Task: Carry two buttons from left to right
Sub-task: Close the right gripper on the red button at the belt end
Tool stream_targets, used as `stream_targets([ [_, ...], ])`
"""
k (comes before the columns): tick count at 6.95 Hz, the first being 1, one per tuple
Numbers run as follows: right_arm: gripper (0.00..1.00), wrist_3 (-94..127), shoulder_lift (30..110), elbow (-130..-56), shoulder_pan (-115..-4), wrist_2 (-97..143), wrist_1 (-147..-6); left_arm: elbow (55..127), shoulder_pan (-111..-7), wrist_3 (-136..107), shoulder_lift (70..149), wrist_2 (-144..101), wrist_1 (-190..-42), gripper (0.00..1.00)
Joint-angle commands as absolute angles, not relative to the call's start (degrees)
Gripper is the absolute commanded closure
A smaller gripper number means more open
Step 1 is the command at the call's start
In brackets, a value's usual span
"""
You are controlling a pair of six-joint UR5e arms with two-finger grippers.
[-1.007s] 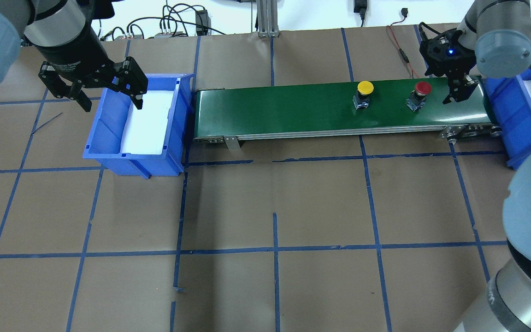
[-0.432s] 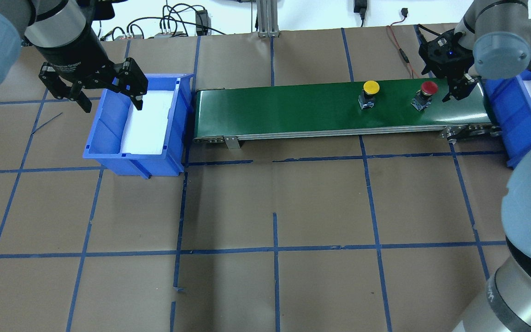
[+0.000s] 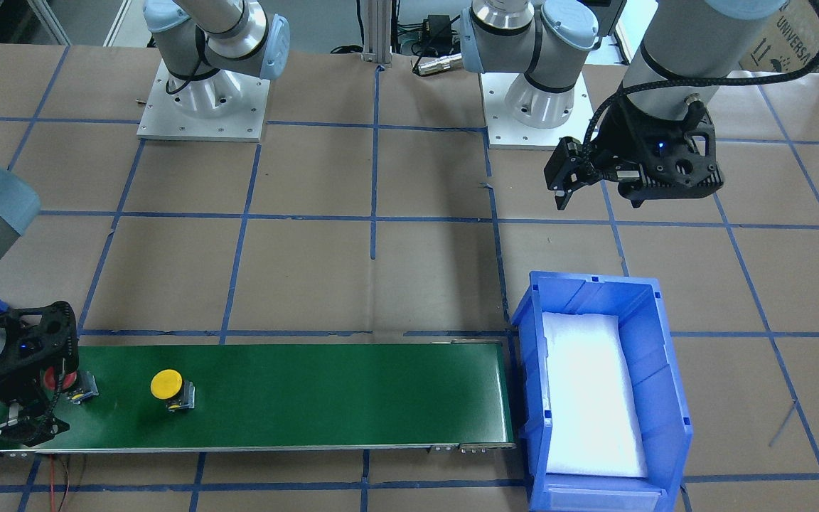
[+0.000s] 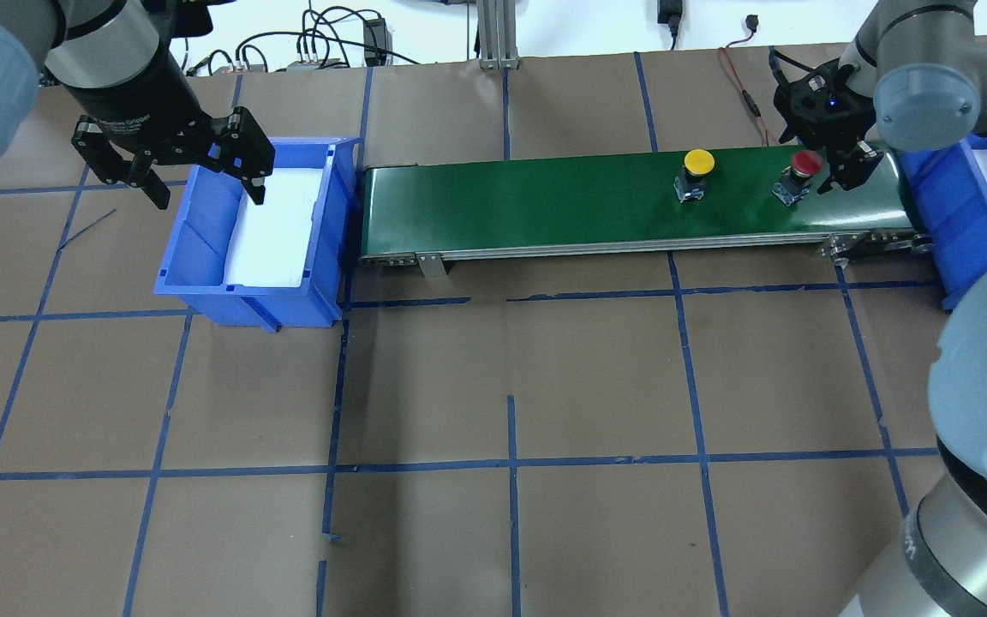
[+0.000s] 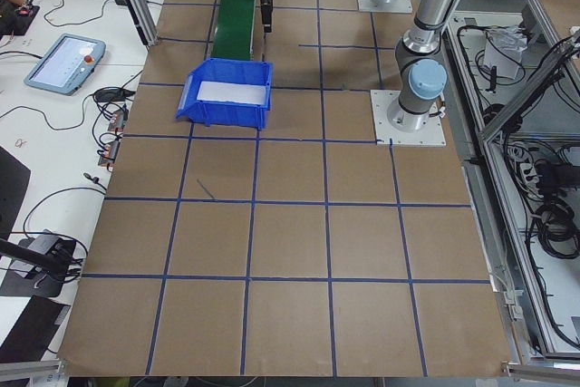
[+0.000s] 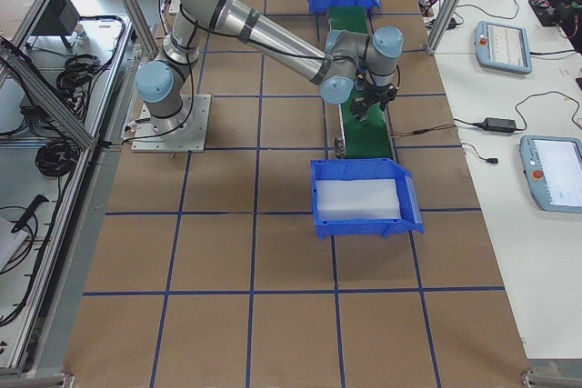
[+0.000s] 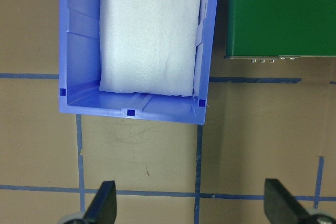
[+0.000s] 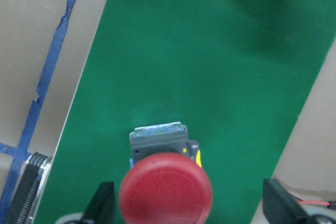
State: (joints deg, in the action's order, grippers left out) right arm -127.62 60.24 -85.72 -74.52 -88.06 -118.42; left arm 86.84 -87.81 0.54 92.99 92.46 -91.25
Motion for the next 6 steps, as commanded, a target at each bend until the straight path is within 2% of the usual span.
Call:
stream_targets([
  [1,0.21,-127.6,60.1,-85.8,-74.5,-88.7,-118.2,86.8,-87.8,0.6,93.0,92.5,-91.3,0.00],
  [3,0.81,-127.6,60.0,-85.9,-74.5,-89.0,-118.2,86.8,-87.8,0.5,93.0,92.5,-91.3,0.00],
  [4,0.93,-127.7,60.4,-85.4,-74.5,-90.2,-118.1,86.8,-87.8,0.5,93.0,92.5,-91.4,0.00],
  [6,0.94,-127.4,61.0,-84.3,-74.4,-91.0,-117.2,86.8,-87.8,0.5,93.0,92.5,-91.4,0.00],
])
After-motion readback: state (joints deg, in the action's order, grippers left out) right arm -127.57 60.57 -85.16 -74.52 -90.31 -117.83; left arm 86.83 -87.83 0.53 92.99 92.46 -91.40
